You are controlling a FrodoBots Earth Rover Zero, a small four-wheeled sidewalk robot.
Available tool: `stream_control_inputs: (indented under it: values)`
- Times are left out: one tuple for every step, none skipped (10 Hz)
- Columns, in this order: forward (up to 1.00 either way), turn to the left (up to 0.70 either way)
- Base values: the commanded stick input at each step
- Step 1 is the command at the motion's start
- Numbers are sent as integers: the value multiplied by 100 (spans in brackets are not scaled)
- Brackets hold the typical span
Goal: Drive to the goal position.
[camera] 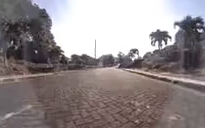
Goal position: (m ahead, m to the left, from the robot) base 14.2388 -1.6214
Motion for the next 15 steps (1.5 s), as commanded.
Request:
stream_control_inputs:
  values:
    - [100,0]
    - [100,0]
    - [100,0]
    - [100,0]
    - [100,0]
    - [100,0]
    - [100,0]
    - [100,0]
    - [100,0]
    - [100,0]
    - [100,0]
    - [100,0]
    - [100,0]
    - [100,0]
    - [100,0]
